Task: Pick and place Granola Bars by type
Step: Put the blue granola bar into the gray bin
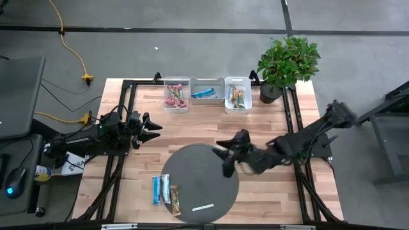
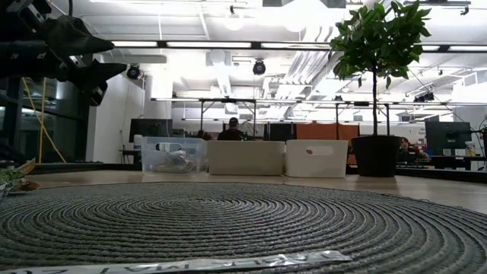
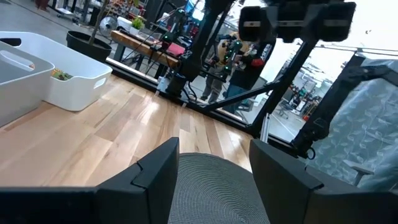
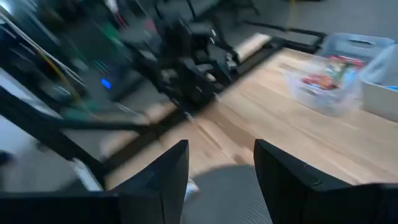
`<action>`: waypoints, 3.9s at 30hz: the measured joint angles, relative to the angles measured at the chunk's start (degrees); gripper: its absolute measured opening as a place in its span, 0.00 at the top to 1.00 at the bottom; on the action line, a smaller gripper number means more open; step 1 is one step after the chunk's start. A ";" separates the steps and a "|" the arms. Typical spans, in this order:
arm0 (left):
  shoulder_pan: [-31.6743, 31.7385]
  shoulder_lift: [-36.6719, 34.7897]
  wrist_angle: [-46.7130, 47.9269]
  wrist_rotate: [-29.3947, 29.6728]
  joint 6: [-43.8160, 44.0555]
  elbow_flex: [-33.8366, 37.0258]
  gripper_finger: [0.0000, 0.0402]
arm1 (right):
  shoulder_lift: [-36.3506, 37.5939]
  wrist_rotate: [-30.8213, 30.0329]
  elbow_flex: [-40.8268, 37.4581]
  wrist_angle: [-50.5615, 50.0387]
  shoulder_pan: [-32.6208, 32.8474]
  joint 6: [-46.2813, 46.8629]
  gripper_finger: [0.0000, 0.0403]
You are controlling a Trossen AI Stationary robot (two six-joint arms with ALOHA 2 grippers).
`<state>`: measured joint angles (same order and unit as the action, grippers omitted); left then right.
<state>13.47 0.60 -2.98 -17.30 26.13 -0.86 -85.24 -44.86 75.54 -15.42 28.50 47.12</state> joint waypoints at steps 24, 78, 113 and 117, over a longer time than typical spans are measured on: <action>0.00 0.02 0.13 3.13 0.73 0.00 0.52 | 23.09 5.97 -45.48 44.12 -2.55 -9.92 0.59; 0.00 0.02 -0.56 -6.80 11.43 -10.99 0.52 | 38.28 5.53 -74.99 59.99 1.56 -4.30 0.59; -0.02 24.87 47.22 -1.93 21.02 -48.19 0.52 | 39.20 -11.94 -75.03 56.61 1.54 -24.93 0.59; -1.46 28.68 44.59 -1.04 25.12 -48.19 0.52 | 39.20 -11.96 -75.03 56.63 1.54 -24.91 0.59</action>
<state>12.01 29.28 41.62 -18.34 51.25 -49.06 -46.04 -56.82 0.51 41.21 30.04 22.22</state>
